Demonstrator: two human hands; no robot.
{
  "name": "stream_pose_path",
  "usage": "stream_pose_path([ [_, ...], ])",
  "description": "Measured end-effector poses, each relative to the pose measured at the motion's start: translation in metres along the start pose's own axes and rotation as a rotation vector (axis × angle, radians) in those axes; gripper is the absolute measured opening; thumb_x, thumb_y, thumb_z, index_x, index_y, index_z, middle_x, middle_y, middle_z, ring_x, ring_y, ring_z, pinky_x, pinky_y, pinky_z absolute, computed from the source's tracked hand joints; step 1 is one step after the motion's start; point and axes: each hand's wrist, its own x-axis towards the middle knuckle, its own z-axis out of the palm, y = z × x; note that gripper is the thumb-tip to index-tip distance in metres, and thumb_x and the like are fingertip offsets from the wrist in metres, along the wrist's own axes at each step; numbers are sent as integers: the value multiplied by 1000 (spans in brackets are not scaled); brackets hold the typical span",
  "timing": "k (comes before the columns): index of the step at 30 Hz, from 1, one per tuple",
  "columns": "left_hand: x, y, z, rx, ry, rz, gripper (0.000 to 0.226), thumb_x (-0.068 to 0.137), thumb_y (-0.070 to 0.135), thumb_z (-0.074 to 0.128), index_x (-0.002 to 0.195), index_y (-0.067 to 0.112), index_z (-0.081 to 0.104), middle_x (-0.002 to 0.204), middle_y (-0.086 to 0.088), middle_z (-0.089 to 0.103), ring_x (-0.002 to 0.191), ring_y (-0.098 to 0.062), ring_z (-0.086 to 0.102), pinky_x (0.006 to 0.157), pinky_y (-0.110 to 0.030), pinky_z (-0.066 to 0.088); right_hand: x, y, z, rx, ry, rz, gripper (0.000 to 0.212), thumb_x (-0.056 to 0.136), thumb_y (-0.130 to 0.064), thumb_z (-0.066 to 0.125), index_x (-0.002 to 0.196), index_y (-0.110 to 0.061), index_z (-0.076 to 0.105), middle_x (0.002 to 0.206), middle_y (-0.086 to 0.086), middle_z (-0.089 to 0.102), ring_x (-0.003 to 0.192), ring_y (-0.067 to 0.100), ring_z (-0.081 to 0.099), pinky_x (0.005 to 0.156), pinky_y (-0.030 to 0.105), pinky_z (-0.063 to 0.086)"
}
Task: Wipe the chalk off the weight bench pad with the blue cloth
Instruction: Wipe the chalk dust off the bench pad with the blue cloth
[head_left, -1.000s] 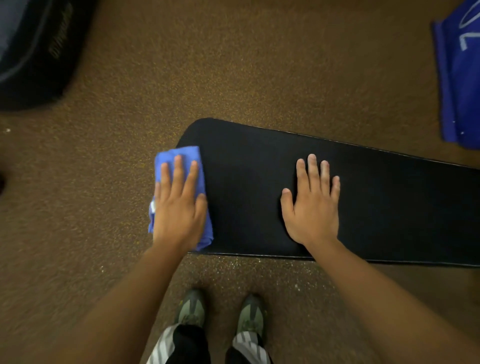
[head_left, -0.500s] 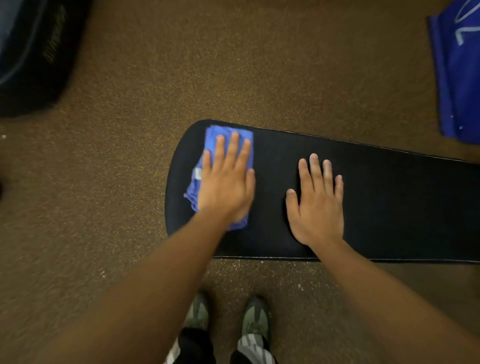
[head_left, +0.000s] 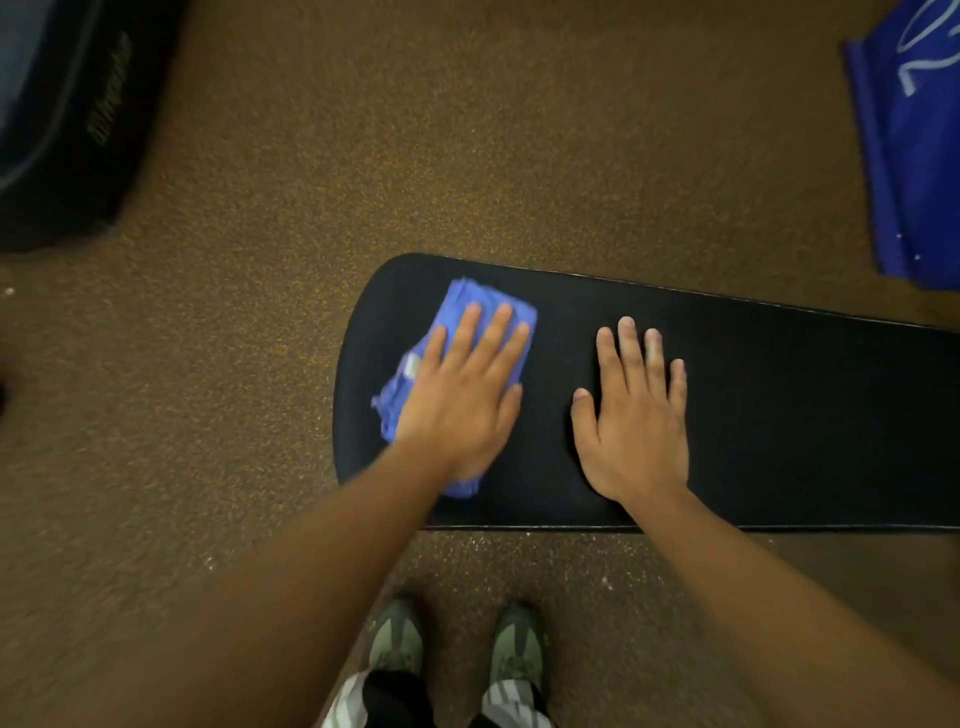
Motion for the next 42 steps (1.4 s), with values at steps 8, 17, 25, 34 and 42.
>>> stream_pose_path([
  [8, 29, -57, -17, -134, 159, -284, 58, 97, 36, 33, 152, 20, 23, 162, -6, 14, 148, -31, 7, 117, -49, 9, 0, 3, -1, 7, 0, -13, 66, 96, -46, 23, 155, -18, 16, 164, 5, 9, 151, 26, 2, 121, 51, 6],
  [17, -79, 6, 9, -213, 86, -533, 66, 92, 39, 25, 154, 20, 11, 163, -6, 2, 148, -30, -6, 117, -54, 2, -1, 0, 0, -3, 12, -10, 66, 97, -44, 24, 155, -15, 16, 163, 9, 12, 150, 30, 5, 120, 54, 9],
  [25, -82, 95, 19, -237, -39, -406, 69, 93, 40, 20, 153, 14, -2, 162, -5, -9, 146, -29, -18, 116, -55, -4, -2, 3, 0, 270, 91, -9, 61, 95, -40, 24, 151, -16, 32, 161, 5, 23, 150, 23, 10, 121, 49, 6],
  [34, -75, 54, -30, -309, -111, -301, 69, 84, 44, 11, 151, 31, 23, 163, 1, 9, 147, -22, 7, 111, -46, 20, -65, -37, -18, 563, 304, 6, 37, 85, -32, 54, 114, -15, 68, 112, 3, 62, 104, 22, 55, 86, 41, 48],
  [42, -29, 4, -49, 200, -184, 412, 62, 79, 36, 41, 140, 34, 46, 157, -4, 30, 135, -30, 33, 93, -47, 37, -106, -88, -31, 507, -140, 292, 41, 86, -58, 56, 116, -30, 60, 102, -11, 48, 95, 11, 49, 71, 29, 45],
])
